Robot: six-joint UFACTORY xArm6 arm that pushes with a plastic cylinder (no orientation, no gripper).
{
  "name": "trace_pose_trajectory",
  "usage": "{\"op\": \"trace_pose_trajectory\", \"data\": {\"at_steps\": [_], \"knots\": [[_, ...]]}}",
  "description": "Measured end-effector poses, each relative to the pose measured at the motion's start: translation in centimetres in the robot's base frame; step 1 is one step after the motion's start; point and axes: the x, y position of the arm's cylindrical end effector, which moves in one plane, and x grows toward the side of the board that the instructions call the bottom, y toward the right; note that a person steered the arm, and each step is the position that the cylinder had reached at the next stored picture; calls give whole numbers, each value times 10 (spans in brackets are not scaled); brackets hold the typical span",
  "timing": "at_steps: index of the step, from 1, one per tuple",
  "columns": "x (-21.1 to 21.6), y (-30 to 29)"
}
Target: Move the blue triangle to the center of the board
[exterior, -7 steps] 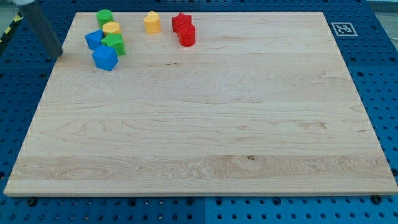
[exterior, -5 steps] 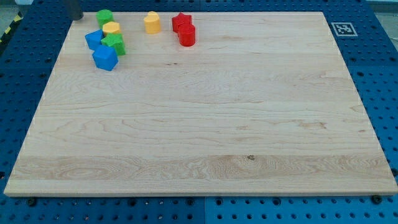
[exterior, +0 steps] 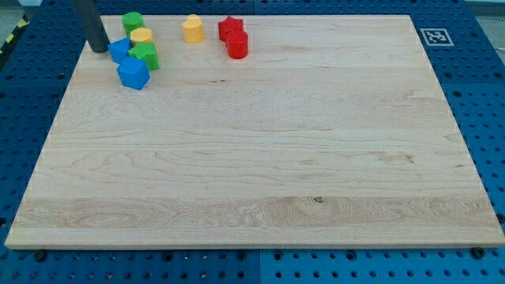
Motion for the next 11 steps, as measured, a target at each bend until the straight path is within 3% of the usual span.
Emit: {"op": "trace_pose_trajectory", "data": {"at_steps": [3, 7, 9, 11], "knots": [[24, 14], [57, 75], [79, 128], [88, 218]]}}
